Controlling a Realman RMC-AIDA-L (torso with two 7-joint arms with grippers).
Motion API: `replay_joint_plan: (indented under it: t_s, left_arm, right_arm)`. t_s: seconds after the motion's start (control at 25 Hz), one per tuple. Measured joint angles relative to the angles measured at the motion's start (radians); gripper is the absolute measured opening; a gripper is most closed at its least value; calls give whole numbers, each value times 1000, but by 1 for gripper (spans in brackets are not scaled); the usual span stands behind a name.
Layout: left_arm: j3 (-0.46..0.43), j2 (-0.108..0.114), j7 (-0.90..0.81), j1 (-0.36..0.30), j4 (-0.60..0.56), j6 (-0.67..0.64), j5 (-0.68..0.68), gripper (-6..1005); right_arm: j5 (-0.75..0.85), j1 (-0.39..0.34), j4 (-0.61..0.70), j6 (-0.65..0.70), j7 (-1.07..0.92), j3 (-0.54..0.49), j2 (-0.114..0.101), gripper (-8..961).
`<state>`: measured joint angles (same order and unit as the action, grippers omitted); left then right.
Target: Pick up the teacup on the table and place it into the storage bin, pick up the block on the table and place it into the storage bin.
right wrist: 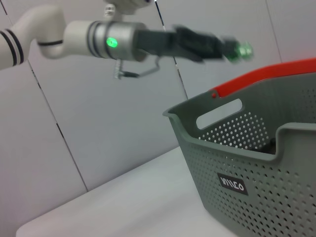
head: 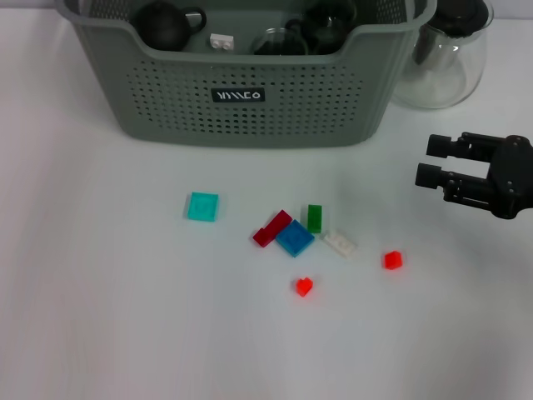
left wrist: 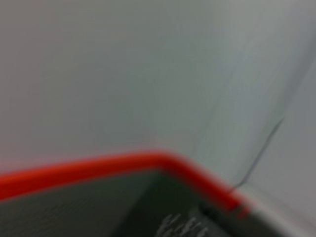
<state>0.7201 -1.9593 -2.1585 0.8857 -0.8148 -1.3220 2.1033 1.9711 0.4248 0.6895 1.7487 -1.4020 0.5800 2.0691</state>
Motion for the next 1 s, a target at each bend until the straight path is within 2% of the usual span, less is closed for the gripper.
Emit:
replay_joint_plan:
  t_s: [0.08,0.2,0.36,0.44,0.52,0.68,0.88,1.0]
  left_arm:
    - [118,-21,-76,12,-24,97,73,287]
    - [232,-58,-150,35,-32,196,179,295]
    - [310,-100,-246,70,-31,286,344,306]
    - [322,-113,-283,88,-26,300,407,311]
    - [323,-121,-318,105,-21,292,445,316]
    - [315,-124,-346,105,-46,268,452,327]
    - [291,-126,-333,58,-127,231,377,340]
    - [259,-125,-286,3,-194,205,266,388]
  right_arm:
    - [0,0,0,0,0,0,1,613]
    - [0,0,-1,0,0,0,2,613]
    - [0,3,-1,0,-3,0,3,613]
    - [0,3,-1,0,-4,0,3,613]
    - [0,3,-1,0,-4,0,3,613]
    - [0,3,-1,0,-2,0,3,613]
    - [0,3,-1,0,-2,0,3,613]
    - [0,3,-1,0,-2,0,3,613]
